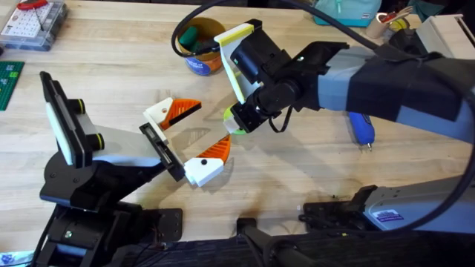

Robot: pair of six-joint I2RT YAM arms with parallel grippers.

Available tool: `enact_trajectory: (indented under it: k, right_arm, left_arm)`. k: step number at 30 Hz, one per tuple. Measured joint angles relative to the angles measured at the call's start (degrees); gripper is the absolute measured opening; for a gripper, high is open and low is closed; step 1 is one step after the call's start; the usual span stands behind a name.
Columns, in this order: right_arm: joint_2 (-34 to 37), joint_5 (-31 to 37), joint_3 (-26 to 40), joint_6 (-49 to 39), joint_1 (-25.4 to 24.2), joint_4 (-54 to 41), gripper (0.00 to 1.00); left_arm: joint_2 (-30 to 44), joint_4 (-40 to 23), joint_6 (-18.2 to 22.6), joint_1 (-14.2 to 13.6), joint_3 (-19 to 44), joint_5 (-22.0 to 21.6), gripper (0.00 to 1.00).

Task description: Pick up the gripper from the table and insert it into the empty holder that is missing its gripper. Then pick up a screw, insert it into the mounting hole, and use the screwdriver to tighten it. Finally, clean up the table by picking up the vegetable and placing it into the bucket.

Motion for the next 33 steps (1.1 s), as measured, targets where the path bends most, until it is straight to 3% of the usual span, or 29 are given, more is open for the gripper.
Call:
enact_trajectory:
  k: [9, 33]
  right_arm:
    - [-0.5, 0.0, 0.5, 0.0, 0.0, -5.7, 0.37]
    - [2.4, -0.4, 2.1, 0.0, 1.4, -5.8, 0.37]
  left_arm:
    - [0.0, -0.6, 0.0, 0.0, 0.0, -0.2, 0.995]
    - [0.0, -0.6, 0.0, 0.0, 0.0, -0.2, 0.995]
